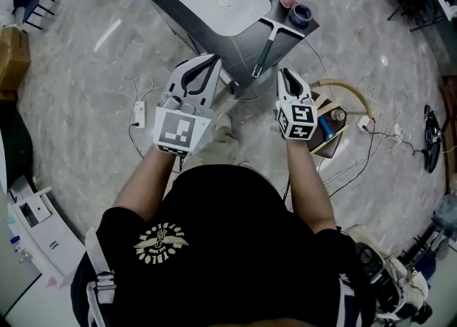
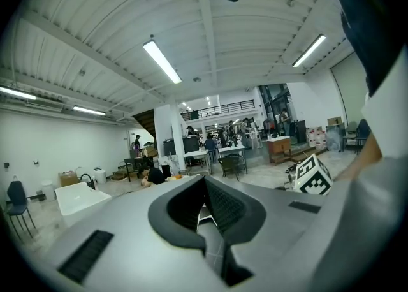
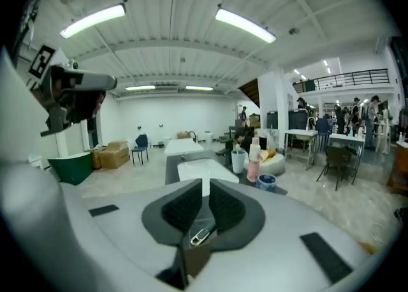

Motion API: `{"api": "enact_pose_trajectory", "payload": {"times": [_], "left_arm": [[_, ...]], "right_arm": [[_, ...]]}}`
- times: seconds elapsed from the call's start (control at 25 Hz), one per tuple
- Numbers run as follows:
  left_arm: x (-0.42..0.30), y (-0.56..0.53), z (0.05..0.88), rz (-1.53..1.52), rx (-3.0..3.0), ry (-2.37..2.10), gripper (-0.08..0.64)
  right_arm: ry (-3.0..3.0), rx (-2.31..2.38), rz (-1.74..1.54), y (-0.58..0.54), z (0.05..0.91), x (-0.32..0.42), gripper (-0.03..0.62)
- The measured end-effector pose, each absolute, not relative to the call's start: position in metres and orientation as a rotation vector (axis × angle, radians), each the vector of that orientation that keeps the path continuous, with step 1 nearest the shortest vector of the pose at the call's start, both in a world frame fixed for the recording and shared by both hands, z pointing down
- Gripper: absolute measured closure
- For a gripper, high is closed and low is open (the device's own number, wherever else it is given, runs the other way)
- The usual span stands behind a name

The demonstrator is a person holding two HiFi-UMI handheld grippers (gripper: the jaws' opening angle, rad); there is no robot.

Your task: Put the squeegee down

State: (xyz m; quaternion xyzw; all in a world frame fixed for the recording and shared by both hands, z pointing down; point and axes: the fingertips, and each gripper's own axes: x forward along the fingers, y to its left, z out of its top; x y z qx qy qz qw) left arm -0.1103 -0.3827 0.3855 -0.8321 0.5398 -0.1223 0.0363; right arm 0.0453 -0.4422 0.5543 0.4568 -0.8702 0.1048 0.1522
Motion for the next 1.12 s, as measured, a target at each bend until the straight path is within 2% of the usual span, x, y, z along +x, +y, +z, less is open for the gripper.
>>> {"api": "enact_pose_trajectory", "payload": {"times": [0.12,0.56,0.96,1.12], "left_arm": [[-0.102,-0.365,0.376,-0.361,-2.533,1.644,0.537],[-0.064,-0.297,0.337,-0.276,-2.471,1.669,0.537],[-0.049,-0.257,0.332,-0.236,-2.48,1.652,0.537],[-0.022,-0.23,0.321,-0.246,-2.482,1.634,0.537]], "right_arm": [[-2.554,1.324,0.214,-0.422,0.511,0.058,0.56],[-2.582,1.355,0.008,-0.339,0.405,0.119,0.565],[-2.6,1.372,-0.023,-0.287,0.371,0.137,0.565],[-2.607,1.365,-0.008,-0.261,0.366,0.157,0.565]]}}
